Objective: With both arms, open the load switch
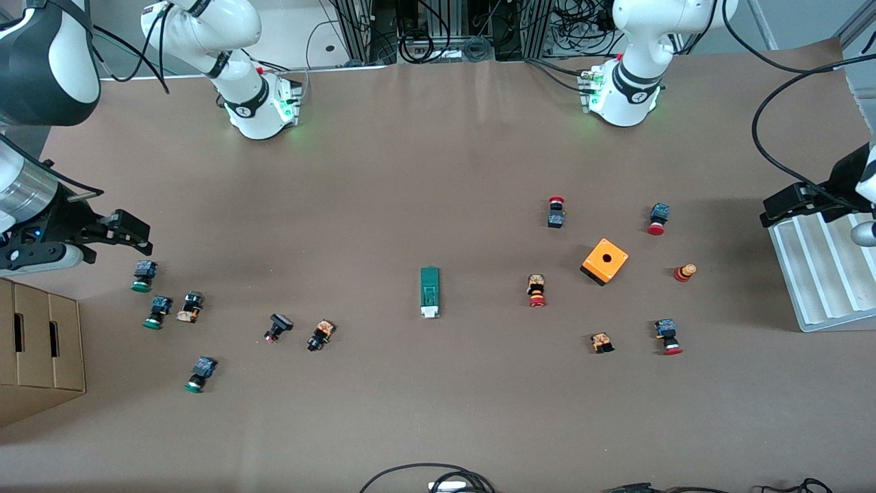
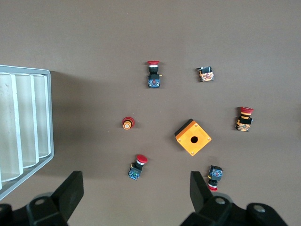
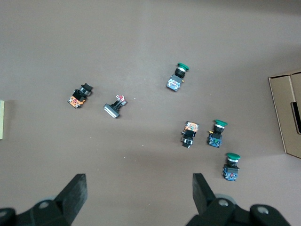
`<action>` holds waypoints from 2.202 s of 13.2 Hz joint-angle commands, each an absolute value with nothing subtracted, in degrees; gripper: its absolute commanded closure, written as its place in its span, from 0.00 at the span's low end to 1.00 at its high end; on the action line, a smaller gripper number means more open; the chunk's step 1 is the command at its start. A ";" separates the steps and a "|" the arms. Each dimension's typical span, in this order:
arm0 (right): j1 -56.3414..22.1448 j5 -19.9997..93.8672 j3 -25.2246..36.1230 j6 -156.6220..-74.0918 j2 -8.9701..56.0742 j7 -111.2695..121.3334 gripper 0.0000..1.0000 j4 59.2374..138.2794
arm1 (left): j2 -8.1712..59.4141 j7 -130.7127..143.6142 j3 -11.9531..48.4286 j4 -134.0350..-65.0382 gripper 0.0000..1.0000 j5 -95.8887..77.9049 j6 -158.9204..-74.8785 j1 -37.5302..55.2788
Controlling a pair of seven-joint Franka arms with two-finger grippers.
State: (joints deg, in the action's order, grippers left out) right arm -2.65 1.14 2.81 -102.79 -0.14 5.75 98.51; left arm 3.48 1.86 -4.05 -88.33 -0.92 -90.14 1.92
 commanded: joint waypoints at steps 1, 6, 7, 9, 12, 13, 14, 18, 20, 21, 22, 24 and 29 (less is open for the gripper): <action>-2.90 1.14 2.81 -103.18 -0.52 6.41 0.00 98.61 | 2.99 1.05 -3.60 -88.95 0.00 -0.26 -90.70 1.49; -2.73 1.23 2.81 -103.71 -0.09 5.98 0.00 98.17 | 2.99 1.49 -3.60 -88.95 0.00 -0.09 -90.70 1.49; -2.81 1.23 2.90 -103.71 -0.09 5.98 0.00 98.00 | 3.42 1.67 -3.60 -88.86 0.00 -0.09 -90.70 1.49; -2.90 1.23 2.81 -103.71 -0.09 5.98 0.00 98.00 | 3.86 1.84 -3.52 -88.33 0.00 0.87 -90.70 1.67; -2.81 1.23 2.90 -103.71 0.00 5.98 0.00 97.91 | 3.95 0.97 -3.52 -87.19 0.00 0.97 -90.53 1.67; -2.90 1.23 2.90 -103.71 0.00 5.98 0.00 97.91 | 3.87 0.97 -3.34 -86.75 0.00 1.49 -90.27 1.84; -2.90 1.23 2.81 -103.80 0.09 5.98 0.00 97.91 | 3.87 0.97 -3.17 -86.66 0.00 1.49 -90.18 2.11; -2.90 1.23 2.81 -104.50 0.17 5.98 0.00 97.91 | 4.04 0.88 0.42 -86.92 0.00 1.14 -90.53 2.90; -2.81 1.23 2.81 -104.59 0.26 5.98 0.00 97.91 | 4.57 0.88 2.97 -86.84 0.00 1.49 -90.62 2.90; -2.81 1.23 2.81 -104.59 0.26 5.98 0.00 97.91 | 4.48 0.88 3.77 -86.84 0.00 1.41 -90.62 2.90; -2.81 1.23 2.81 -104.59 0.26 5.98 0.00 97.91 | 4.48 0.97 4.65 -86.75 0.00 1.32 -90.70 2.90; -2.81 1.32 2.81 -104.41 0.26 5.98 0.00 97.91 | 4.57 1.14 7.02 -86.83 0.00 1.14 -92.45 2.90; -2.81 1.76 2.81 -104.41 0.26 5.89 0.00 98.00 | 6.41 5.78 12.47 -87.27 0.00 1.41 -100.88 2.99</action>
